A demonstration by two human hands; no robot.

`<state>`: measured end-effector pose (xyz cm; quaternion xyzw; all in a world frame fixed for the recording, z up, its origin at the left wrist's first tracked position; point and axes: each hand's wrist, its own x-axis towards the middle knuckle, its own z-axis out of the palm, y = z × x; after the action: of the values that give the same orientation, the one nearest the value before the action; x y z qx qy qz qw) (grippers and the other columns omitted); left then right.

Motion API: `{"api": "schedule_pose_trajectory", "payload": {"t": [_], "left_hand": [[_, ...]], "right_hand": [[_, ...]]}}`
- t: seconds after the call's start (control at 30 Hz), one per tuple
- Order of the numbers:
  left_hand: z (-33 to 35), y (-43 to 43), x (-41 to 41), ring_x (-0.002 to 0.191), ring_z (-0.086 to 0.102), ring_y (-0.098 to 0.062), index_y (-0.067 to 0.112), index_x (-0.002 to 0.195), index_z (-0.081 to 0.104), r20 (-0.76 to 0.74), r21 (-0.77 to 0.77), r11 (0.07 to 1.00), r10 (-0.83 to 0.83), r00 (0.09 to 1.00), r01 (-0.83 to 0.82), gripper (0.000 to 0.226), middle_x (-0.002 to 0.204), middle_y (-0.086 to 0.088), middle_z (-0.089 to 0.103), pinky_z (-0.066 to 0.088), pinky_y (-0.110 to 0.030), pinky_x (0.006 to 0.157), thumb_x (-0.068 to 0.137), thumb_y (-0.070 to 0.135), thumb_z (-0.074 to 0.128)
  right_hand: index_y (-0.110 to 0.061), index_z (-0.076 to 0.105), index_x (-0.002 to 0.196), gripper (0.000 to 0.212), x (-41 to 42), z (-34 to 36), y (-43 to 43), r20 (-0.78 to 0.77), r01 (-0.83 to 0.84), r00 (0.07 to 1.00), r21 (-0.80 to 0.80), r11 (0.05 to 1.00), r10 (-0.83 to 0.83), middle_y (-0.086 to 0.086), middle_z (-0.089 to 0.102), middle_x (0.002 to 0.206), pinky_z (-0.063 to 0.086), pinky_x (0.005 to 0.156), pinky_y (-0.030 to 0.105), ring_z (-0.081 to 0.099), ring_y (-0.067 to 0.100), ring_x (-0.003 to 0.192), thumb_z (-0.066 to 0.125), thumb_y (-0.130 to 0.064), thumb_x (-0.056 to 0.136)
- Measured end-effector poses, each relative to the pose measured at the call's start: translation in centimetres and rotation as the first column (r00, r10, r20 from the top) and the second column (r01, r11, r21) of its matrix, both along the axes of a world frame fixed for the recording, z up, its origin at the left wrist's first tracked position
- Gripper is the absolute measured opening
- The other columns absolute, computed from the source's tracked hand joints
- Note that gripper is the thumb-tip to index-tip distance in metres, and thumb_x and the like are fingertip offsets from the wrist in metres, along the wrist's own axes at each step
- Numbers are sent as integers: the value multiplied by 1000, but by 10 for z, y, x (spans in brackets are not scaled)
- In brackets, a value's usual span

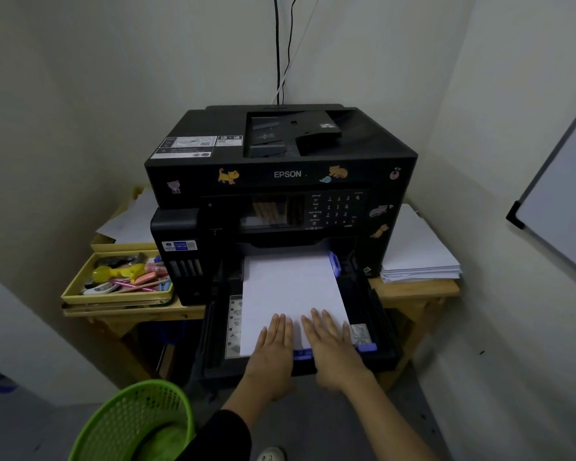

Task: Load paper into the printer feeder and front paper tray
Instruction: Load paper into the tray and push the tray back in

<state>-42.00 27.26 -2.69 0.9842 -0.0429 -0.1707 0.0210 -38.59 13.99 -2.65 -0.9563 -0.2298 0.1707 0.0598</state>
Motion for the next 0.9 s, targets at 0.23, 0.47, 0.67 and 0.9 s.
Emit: {"api": "schedule_pose_trajectory", "payload": {"t": [0.23,0.47,0.67,0.9], "left_hand": [[-10,7,14,147,-19,-26,2,148,-16,29,-20,1000,14,999,-13,84,158,-15,-19,-7,-36,120,95,13,48],[0,18,60,148,-16,-27,-1,148,-14,7,22,1000,16,1000,-16,86,158,-17,-17,-5,-36,121,93,20,50],[12,31,116,148,-13,-26,-2,148,-13,-3,56,996,75,997,-75,95,159,-16,-14,-4,-37,121,91,30,56],[7,35,129,148,-16,-26,1,148,-14,81,-5,977,214,973,-214,102,160,-14,-14,-10,-40,119,88,46,54]], "right_hand": [[-11,-14,151,89,8,-2,10,61,35,997,37,999,-37,5,-25,158,-5,122,46,-23,28,145,50,1,89],[-8,-12,151,91,52,-2,26,106,53,993,4,999,-53,9,-17,160,-4,122,41,-17,25,148,52,-1,86],[-7,-5,152,85,108,6,43,133,90,987,-6,996,-88,9,-7,162,-2,123,39,-9,23,149,52,-5,89],[-10,3,153,84,123,11,51,162,213,965,-23,977,-207,8,-3,162,-3,118,52,-9,25,149,56,-17,88]]}}
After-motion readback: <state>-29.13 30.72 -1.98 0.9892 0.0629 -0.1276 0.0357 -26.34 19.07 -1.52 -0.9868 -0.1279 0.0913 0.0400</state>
